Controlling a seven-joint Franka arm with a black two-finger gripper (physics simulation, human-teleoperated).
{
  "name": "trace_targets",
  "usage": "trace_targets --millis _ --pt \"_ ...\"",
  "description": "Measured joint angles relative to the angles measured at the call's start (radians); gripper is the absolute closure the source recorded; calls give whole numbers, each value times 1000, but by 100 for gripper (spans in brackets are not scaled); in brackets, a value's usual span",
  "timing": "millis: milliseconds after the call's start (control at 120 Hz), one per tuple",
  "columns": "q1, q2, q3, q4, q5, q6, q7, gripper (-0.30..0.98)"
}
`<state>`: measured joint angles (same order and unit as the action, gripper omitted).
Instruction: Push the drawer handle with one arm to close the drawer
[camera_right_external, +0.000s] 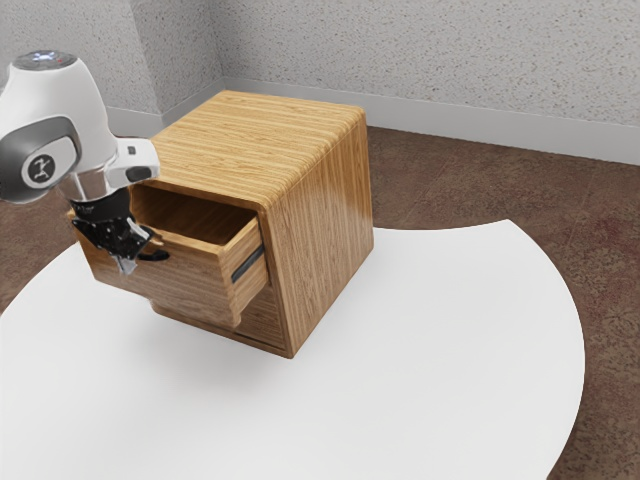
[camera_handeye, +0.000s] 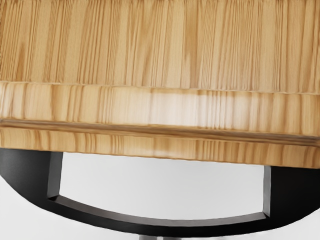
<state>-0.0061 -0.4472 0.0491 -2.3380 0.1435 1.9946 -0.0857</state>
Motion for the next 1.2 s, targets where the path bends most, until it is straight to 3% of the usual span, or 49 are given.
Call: trace_targets --millis 900,1000,1100,1200 --pt "3 323 0 311 -29 21 84 77" --pt "2 291 1 294 -45 21 96 76" --pt "-3 155 -25 251 -57 -14 100 78" --pt "-4 85 -69 363 -61 -136 98 78"
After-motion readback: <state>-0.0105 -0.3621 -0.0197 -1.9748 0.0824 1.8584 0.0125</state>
